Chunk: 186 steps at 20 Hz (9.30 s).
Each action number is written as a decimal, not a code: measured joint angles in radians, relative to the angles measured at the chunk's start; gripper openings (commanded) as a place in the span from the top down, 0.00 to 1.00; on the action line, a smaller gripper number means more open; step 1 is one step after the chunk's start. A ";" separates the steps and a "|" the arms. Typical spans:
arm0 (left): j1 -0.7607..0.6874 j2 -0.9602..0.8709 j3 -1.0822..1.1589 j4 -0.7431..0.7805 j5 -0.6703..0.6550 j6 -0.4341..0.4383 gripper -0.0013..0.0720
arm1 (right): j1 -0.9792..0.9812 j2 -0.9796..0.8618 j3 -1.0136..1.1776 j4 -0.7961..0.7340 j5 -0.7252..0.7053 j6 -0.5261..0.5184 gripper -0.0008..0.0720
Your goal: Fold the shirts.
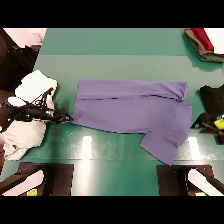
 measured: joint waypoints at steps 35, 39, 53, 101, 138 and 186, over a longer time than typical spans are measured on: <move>-0.001 -0.030 0.298 0.042 0.001 -0.108 0.95 | 0.227 -0.063 0.254 0.040 -0.312 0.016 0.97; -0.022 -0.205 0.407 -0.002 0.055 -0.109 0.95 | 0.233 -0.261 0.419 0.041 -0.335 0.010 0.97; -0.095 -0.444 0.750 -0.053 0.123 -0.190 0.95 | 0.160 -0.673 0.876 0.357 -0.281 -0.037 0.25; -0.641 -0.909 1.123 -0.128 0.266 -0.188 0.95 | 0.397 -0.523 0.988 0.682 -0.079 -0.153 0.97; -0.073 -0.470 1.311 0.205 -0.268 -0.184 0.95 | 0.745 -0.638 0.724 0.455 -0.484 -0.205 0.04; -0.543 -0.470 1.268 0.170 -0.046 -0.183 0.95 | -0.293 -0.452 0.783 0.457 -0.395 -0.132 0.97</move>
